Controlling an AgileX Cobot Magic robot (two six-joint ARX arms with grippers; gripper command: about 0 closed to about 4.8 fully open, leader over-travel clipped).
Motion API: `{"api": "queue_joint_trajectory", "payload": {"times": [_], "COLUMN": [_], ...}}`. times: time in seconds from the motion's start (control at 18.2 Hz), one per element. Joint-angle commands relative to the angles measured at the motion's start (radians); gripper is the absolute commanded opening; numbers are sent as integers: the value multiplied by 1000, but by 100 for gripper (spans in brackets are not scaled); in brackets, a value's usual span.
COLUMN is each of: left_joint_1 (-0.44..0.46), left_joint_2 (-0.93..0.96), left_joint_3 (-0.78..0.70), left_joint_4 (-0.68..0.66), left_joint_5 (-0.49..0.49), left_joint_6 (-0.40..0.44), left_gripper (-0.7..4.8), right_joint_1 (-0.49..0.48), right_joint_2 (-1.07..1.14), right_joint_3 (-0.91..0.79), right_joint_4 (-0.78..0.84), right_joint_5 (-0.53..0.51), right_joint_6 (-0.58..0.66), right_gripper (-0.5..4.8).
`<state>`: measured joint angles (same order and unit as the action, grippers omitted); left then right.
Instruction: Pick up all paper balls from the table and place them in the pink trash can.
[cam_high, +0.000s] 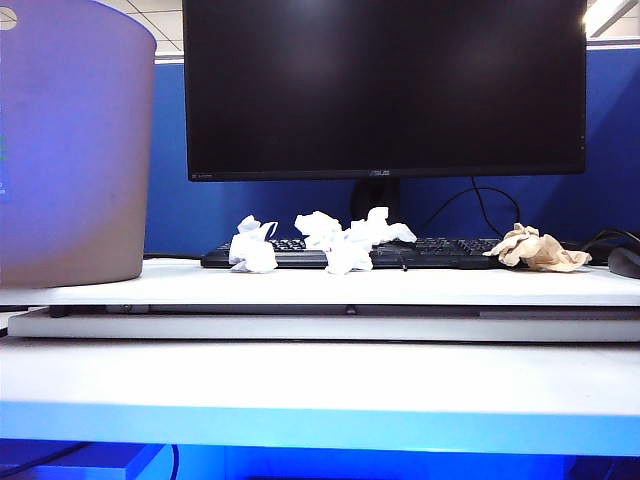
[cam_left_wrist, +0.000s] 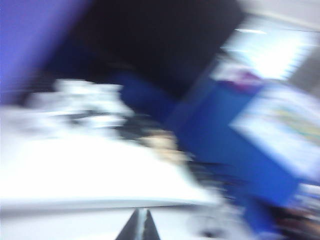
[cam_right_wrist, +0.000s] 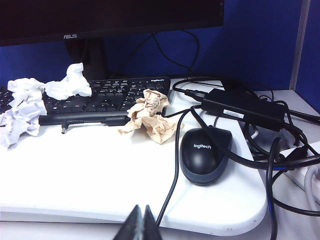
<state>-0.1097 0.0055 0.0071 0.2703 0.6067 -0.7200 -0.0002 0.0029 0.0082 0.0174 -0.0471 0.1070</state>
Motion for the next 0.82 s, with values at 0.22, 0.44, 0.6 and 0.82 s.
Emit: {"api": "queue_joint_trajectory", "payload": {"times": [0.22,0.44,0.6,0.82], "left_joint_1": [-27,-26,-25,-24], "left_joint_2": [-2,21,154,417], "left_joint_3": [63,332,587,897], "left_joint_4": [578,360,151,59], "left_joint_5": [-60,-194,-134,-97], "left_joint_6": [-460,-348,-91,116], "left_gripper": [-5,-6,-6,-6], "right_joint_1": [1,1,1,1], "right_joint_2": [-2,-2,-2,-2], "right_joint_3": [-4,-4,-4,-4], "right_joint_4": [16,16,16,16], "right_joint_5": [0,0,-10,-26], "right_joint_6": [-3,-2,-2,-2], "right_gripper": [-4,-4,-4,-4]}}
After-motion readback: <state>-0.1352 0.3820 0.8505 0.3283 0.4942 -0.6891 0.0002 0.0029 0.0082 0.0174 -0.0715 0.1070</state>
